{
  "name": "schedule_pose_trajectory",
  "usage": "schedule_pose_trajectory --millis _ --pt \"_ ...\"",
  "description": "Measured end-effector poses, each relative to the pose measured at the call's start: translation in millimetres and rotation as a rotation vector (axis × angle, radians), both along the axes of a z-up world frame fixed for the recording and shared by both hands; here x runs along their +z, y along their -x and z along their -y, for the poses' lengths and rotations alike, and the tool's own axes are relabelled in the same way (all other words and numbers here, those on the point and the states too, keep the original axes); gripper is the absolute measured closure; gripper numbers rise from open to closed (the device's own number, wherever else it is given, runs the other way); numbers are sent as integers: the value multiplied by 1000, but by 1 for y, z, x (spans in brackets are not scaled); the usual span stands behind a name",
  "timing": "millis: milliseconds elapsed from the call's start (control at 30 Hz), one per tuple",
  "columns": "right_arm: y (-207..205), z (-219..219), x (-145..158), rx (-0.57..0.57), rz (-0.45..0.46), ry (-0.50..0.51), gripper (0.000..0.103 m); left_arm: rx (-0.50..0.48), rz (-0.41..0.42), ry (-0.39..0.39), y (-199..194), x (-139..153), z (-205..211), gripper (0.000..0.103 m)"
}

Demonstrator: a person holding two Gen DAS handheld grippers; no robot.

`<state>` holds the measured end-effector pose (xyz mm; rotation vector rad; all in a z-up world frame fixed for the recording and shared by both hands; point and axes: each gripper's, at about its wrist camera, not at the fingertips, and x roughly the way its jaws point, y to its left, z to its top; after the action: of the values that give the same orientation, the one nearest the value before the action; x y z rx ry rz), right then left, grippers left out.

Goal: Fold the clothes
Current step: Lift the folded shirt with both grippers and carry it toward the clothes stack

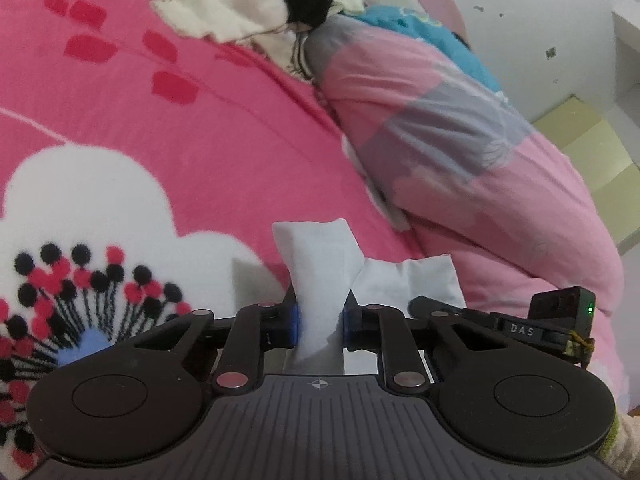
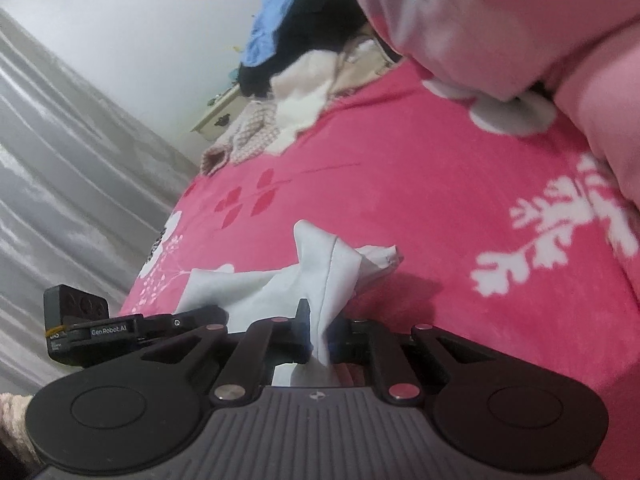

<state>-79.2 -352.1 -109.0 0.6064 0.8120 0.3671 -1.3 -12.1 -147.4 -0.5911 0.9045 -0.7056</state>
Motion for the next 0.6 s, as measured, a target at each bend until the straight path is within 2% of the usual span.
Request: schedule_pose_trajectory --millis 133,600 --pt "6 -4 10 13 30 13 95 -3 52 -15 10 14 1 87" --pt "13 -37 43 108 124 29 95 57 121 -49 52 48 -28 89"
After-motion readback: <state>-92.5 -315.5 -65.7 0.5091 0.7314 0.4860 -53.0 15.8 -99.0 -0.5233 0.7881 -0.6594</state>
